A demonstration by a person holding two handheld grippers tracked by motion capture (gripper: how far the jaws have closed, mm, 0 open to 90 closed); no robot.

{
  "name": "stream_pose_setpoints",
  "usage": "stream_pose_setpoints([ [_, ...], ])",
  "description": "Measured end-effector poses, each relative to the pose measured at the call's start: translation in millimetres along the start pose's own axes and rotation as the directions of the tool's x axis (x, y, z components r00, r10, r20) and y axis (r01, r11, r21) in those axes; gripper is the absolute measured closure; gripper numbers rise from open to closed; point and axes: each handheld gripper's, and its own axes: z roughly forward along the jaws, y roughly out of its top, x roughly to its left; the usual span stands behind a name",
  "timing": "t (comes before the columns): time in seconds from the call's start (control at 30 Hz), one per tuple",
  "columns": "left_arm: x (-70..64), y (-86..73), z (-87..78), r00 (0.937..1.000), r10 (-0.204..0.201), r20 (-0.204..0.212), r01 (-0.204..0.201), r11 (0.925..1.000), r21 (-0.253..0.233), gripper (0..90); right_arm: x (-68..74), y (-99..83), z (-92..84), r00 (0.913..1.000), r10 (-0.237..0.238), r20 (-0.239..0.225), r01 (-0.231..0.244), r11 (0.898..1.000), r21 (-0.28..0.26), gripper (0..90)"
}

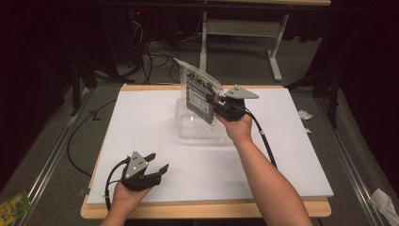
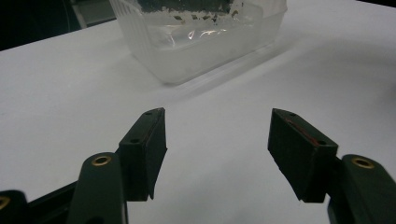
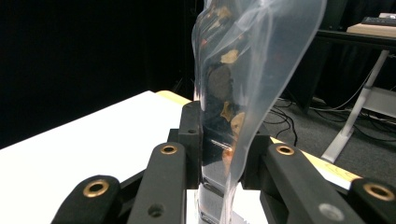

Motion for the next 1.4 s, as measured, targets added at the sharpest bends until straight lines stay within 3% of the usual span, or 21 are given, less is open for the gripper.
stream_pose_setpoints([
  [0.17,-0.4,0.3,0.1,1.0000,0.001,0.002,-0.001,1.0000,0.001,37.5,2.6,0.9,-0.7,0.9999,-0.014,0.003,0.014,1.000,0.018,77.1],
  [0.43,-1.9,0.7,0.8,1.0000,0.005,0.002,-0.005,1.0000,0.001,37.6,1.5,-3.5,0.7,0.9999,0.007,-0.008,-0.006,0.999,0.049,77.1],
  [0.53,-1.9,0.9,1.0,1.0000,0.006,0.003,-0.006,1.0000,0.004,37.6,5.6,-11.8,6.8,0.9999,-0.010,-0.003,0.010,0.994,0.106,77.1],
  [0.6,-1.8,0.8,1.1,1.0000,0.006,0.003,-0.006,1.0000,0.004,37.6,6.5,-14.1,7.2,1.0000,-0.006,0.001,0.006,0.994,0.105,77.1],
  [0.67,-1.6,0.7,1.4,1.0000,0.005,0.005,-0.005,1.0000,0.006,37.7,3.1,-18.6,6.2,0.9995,0.030,0.002,-0.030,0.993,0.111,77.0],
  [1.0,-3.4,1.7,2.1,0.9999,0.008,0.014,-0.009,0.9999,0.005,37.8,-1.5,-22.2,4.3,0.9982,0.060,0.002,-0.060,0.992,0.109,76.4],
  [1.1,-3.3,1.7,2.1,0.9998,0.009,0.015,-0.009,0.9999,0.007,37.8,-9.0,-21.6,5.8,0.9925,0.122,0.010,-0.122,0.986,0.112,75.5],
  [1.3,-2.1,1.7,1.7,0.9998,0.006,0.019,-0.006,1.0000,0.000,38.2,-19.9,-21.2,8.6,0.9873,0.152,0.048,-0.157,0.978,0.139,69.9],
  [1.33,-1.9,1.6,2.0,0.9998,0.004,0.021,-0.004,1.0000,0.000,38.2,-19.5,-19.9,8.8,0.9882,0.145,0.049,-0.151,0.979,0.139,63.2],
  [1.4,-1.8,1.6,2.4,0.9997,0.001,0.022,-0.001,1.0000,-0.001,38.2,-19.5,-19.6,9.1,0.9885,0.143,0.048,-0.148,0.979,0.137,59.2],
])
